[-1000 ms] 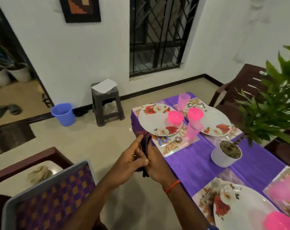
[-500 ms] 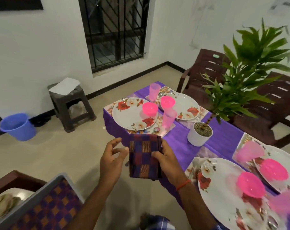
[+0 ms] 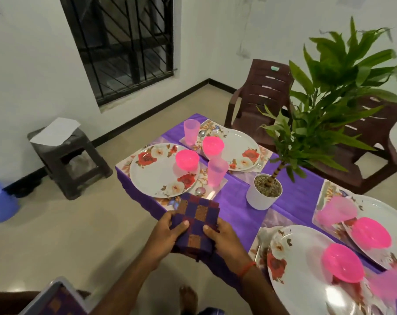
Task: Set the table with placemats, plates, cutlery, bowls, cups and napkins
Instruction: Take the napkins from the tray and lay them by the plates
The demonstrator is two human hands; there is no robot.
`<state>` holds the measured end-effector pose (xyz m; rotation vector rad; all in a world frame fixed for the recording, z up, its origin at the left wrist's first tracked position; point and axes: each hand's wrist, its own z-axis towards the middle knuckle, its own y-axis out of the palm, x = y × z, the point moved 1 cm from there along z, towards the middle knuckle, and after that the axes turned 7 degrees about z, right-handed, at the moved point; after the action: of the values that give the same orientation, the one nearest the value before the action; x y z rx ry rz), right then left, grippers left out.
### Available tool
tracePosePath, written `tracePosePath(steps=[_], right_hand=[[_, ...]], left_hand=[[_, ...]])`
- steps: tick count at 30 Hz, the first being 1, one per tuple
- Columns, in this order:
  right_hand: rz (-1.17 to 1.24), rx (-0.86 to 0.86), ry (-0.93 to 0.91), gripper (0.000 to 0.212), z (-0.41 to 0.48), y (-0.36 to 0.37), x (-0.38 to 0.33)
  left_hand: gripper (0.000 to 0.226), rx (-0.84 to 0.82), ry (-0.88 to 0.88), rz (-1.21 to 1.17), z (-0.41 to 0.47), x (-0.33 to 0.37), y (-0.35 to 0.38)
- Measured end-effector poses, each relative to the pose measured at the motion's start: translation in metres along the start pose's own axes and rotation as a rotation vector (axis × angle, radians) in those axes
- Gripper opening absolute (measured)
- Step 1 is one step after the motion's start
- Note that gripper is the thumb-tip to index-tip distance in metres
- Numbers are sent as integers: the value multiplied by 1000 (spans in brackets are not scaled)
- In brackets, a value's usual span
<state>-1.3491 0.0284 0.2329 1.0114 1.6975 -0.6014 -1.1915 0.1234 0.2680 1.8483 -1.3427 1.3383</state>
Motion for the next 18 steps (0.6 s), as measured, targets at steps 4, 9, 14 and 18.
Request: tracePosePath(steps=[4, 9, 14, 18], right_hand=[[-67, 235, -9, 24, 39, -33, -3], [-67, 474, 50, 28, 84, -72, 3], [-87, 519, 149, 23, 122, -88, 20], [-82, 526, 148, 23, 142, -95, 20]], left_hand=[[24, -68, -61, 68, 38, 7, 1], [23, -78, -78, 70, 76, 20, 6], [25, -68, -92, 104, 102, 28, 8], [26, -55, -105, 136, 116, 26, 6]])
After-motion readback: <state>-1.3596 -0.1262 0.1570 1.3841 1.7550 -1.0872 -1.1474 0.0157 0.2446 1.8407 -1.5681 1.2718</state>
